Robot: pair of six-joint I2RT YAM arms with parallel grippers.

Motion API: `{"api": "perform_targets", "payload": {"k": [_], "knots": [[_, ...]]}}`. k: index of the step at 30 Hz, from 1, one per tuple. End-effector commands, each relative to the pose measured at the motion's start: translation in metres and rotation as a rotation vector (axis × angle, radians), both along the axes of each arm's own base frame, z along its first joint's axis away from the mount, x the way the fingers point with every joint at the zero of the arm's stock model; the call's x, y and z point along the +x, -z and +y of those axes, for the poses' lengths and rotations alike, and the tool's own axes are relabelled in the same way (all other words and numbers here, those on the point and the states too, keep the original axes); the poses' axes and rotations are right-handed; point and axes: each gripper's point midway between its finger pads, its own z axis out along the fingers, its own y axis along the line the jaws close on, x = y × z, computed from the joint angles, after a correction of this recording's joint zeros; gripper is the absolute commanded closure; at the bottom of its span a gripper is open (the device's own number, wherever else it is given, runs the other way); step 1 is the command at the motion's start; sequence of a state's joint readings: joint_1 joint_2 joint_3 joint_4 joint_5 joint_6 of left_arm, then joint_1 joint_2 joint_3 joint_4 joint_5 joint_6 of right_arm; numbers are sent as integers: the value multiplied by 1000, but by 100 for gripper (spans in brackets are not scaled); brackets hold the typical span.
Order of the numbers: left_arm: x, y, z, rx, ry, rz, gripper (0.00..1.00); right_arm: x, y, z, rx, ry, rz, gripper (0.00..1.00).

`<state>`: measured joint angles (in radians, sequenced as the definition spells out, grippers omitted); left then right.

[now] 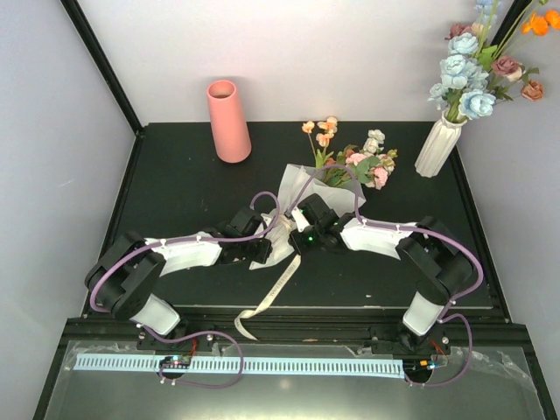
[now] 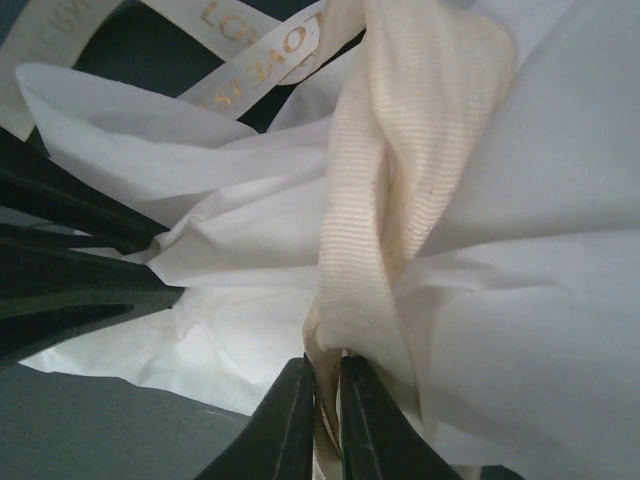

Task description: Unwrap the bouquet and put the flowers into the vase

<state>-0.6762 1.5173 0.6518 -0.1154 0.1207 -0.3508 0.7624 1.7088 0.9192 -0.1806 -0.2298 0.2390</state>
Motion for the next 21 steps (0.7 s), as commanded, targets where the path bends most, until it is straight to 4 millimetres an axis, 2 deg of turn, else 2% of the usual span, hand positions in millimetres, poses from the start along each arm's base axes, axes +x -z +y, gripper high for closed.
{"api": "perform_targets", "payload": {"k": [1,4,7,11,14,21], "knots": [[-15,15,17,60,-5,60,85,6,-5,0,-8,13,-22,93],[-14,15,17,62,-14,58,85,-1,-14,1,24,-3,-16,98],[-11,16,22,84,-47,56,85,-10,-23,-4,35,-13,-15,98],[-7,16,28,103,-93,59,85,-23,-26,-22,11,-1,-16,99],[-4,16,31,101,-118,62,86,-33,-22,-35,-13,16,-6,98],[1,13,37,96,-147,60,86,-48,4,-70,-81,140,32,99]]}}
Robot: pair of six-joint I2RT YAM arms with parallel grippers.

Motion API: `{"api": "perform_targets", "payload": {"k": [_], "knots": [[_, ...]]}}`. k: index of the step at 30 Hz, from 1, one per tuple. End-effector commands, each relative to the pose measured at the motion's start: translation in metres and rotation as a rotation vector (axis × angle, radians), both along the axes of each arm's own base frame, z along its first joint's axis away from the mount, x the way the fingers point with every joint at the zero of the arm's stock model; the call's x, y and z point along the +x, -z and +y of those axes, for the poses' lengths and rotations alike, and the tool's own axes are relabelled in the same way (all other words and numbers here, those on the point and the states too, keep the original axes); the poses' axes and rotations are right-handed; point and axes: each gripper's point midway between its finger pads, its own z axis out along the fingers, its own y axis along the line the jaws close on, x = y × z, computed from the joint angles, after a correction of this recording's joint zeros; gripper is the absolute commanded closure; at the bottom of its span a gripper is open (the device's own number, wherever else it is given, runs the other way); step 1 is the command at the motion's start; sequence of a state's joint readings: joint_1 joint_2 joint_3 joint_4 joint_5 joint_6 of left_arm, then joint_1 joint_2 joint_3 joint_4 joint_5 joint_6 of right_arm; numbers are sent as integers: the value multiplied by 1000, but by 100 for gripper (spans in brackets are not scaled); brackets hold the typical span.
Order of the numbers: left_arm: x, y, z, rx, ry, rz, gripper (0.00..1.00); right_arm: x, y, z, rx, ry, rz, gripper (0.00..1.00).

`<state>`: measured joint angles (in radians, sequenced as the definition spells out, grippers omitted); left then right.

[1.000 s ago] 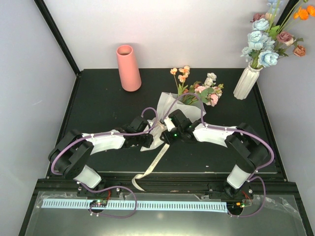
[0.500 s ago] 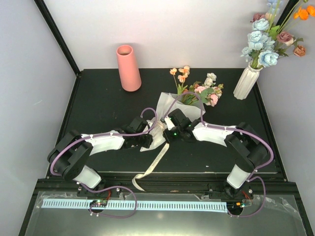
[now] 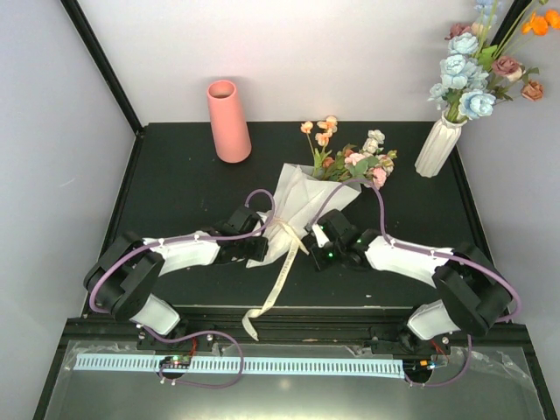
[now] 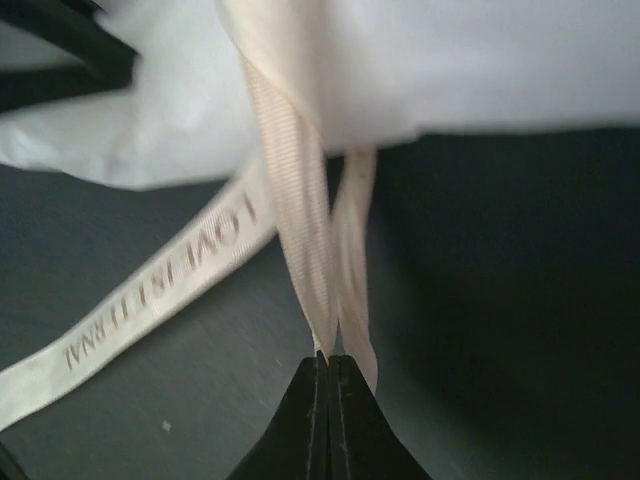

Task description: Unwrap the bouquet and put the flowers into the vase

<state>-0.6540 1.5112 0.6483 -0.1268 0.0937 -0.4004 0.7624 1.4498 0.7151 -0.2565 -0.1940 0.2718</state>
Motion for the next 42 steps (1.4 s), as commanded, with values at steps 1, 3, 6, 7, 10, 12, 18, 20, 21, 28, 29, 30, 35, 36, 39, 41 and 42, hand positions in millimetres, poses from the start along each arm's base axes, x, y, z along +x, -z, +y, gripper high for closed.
{"api": "perform_targets", "payload": {"k": [1,3,6,7,10,12,18,20,21,28,29,30,35,36,39,41,42], "knots": [[-4,11,26,88,-70,49,86,-6,16,-25,-60,112,26,98],[-4,10,26,86,-70,46,86,-11,24,-31,-74,136,50,98],[-2,10,28,87,-78,45,86,-14,26,-31,-66,150,72,95],[-2,10,29,89,-81,44,86,-16,28,-31,-60,157,83,95],[0,6,29,79,-80,35,86,-23,31,-26,-35,130,117,94],[-1,3,25,63,-59,29,86,-25,27,-20,-9,96,118,92],[-6,0,11,5,13,36,86,-14,-17,4,88,-6,31,80],[-8,-1,7,-10,30,41,86,-6,-33,12,106,-30,-1,75],[-8,-2,6,-14,35,43,86,-3,-40,16,113,-41,-16,72],[-12,0,5,-16,42,51,87,30,-55,38,80,-81,-93,61],[-12,0,5,-16,43,51,87,34,-52,41,70,-82,-93,61],[-13,0,5,-15,44,52,87,37,-50,44,64,-87,-90,60],[-13,0,6,-11,42,52,87,37,-32,60,90,-121,-22,63],[-13,1,6,-10,43,53,87,36,-29,62,93,-123,-13,64],[-13,1,7,-6,41,54,86,34,-19,61,91,-116,8,68],[-12,1,7,-5,39,52,87,31,-13,60,88,-113,23,71],[-13,1,7,-4,39,53,87,30,-10,60,87,-114,32,72]]}}
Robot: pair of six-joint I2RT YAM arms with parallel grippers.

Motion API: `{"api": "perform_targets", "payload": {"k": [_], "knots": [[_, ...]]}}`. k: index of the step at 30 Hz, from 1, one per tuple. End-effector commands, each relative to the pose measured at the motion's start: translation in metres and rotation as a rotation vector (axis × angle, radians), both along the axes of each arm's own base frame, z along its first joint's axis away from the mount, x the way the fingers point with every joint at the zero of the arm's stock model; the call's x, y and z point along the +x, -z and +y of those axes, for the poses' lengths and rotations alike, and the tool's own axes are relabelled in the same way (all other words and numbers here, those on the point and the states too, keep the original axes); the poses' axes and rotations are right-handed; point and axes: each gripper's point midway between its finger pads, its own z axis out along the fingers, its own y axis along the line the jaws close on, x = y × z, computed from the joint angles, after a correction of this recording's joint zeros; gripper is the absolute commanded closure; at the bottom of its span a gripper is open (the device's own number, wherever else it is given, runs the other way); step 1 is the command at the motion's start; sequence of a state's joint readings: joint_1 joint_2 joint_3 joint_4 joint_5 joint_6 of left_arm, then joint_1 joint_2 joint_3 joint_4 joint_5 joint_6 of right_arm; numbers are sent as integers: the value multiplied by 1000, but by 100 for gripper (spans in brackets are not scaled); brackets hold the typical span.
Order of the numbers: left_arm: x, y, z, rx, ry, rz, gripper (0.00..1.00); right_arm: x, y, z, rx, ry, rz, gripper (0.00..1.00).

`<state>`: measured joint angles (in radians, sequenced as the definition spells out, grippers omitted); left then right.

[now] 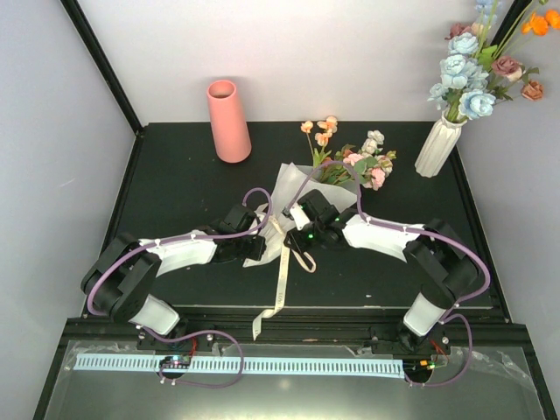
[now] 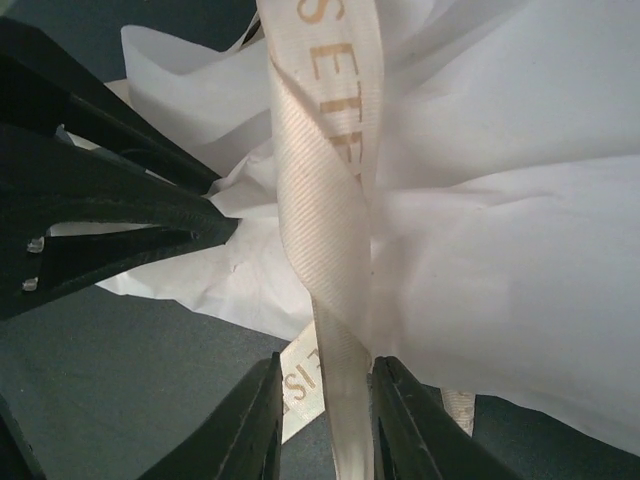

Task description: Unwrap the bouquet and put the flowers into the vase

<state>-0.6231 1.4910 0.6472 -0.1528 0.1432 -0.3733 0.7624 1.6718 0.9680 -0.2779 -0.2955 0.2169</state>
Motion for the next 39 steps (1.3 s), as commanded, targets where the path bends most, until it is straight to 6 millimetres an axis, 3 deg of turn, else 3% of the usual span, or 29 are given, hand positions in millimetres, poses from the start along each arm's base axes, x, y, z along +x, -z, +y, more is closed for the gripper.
{"api": "perform_targets", "payload": {"k": [1,5,9,11,15,20,29,33,39], "knots": [[-10,5,3,16,20,32,87,-5,6,4,27,-13,18,74],[-10,4,3,18,20,31,87,-7,15,0,11,-5,29,84],[-9,4,3,18,18,29,87,-9,19,-3,1,-1,32,86],[-10,4,3,19,20,30,87,-10,21,-4,-5,2,35,85],[-10,4,4,19,19,29,87,-9,21,-6,-14,10,28,73],[-10,3,3,17,18,27,87,-9,23,-4,-18,6,24,72],[-10,4,5,22,15,28,87,-9,21,-6,-23,10,14,98],[-6,5,11,48,-20,19,87,-15,17,-19,-46,25,8,98],[0,4,18,71,-69,13,87,-26,17,-59,-126,146,-8,99]]}}
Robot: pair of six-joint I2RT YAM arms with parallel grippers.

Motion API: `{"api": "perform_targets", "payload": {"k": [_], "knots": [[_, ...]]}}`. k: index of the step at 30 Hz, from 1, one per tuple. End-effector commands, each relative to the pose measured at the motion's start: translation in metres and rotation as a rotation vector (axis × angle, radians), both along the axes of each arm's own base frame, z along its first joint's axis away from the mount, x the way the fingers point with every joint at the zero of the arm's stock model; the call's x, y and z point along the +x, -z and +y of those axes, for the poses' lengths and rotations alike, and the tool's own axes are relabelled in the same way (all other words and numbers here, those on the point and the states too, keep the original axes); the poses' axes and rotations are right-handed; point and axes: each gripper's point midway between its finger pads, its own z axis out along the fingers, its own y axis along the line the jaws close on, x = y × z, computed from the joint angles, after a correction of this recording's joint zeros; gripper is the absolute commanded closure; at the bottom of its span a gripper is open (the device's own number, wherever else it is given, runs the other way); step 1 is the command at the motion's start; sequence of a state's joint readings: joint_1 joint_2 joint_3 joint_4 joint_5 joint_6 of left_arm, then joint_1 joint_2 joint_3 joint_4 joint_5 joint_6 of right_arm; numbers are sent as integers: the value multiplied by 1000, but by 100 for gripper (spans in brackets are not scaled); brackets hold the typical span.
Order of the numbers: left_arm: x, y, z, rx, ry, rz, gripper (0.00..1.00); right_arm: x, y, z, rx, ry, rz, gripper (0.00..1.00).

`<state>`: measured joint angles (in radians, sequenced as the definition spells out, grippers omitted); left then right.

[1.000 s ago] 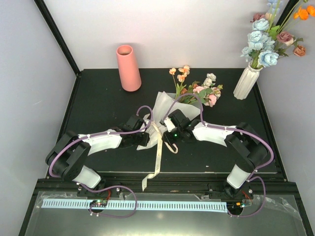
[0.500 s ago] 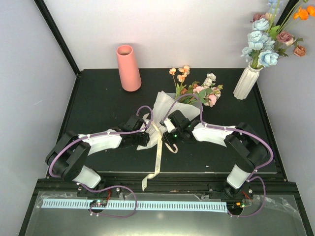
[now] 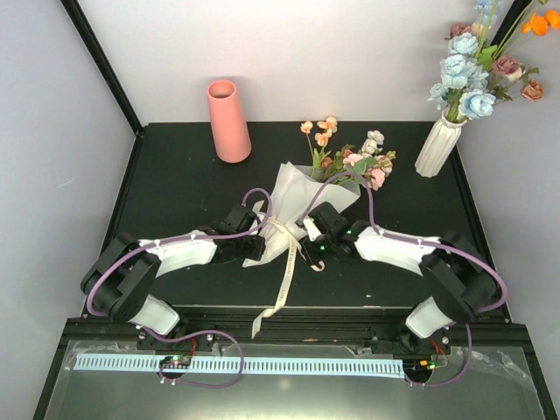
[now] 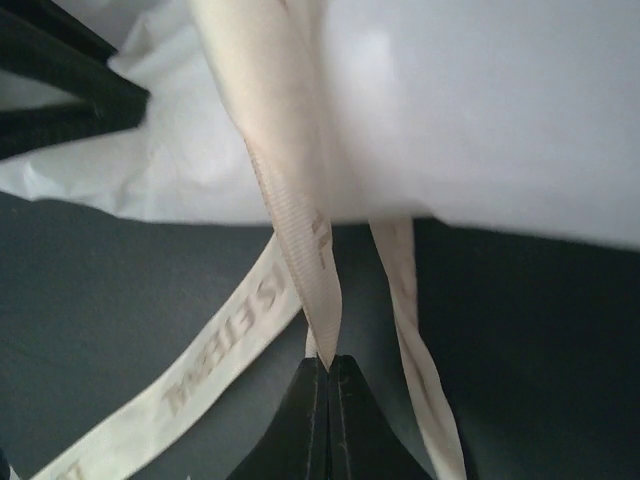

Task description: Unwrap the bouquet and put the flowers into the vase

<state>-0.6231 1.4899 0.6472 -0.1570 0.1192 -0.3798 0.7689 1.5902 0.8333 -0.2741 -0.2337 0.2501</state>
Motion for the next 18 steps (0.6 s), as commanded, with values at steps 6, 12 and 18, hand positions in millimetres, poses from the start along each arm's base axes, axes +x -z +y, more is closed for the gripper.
{"api": "perform_targets", "payload": {"k": [6,12,18], "knots": [[1,2,18,51,-74,20,87,-9,-14,-72,-57,280,-77,99],[2,0,15,40,-70,20,87,-7,-27,-120,-53,542,-135,98],[2,-1,14,32,-65,23,87,-3,-49,-139,24,655,-231,97]]}}
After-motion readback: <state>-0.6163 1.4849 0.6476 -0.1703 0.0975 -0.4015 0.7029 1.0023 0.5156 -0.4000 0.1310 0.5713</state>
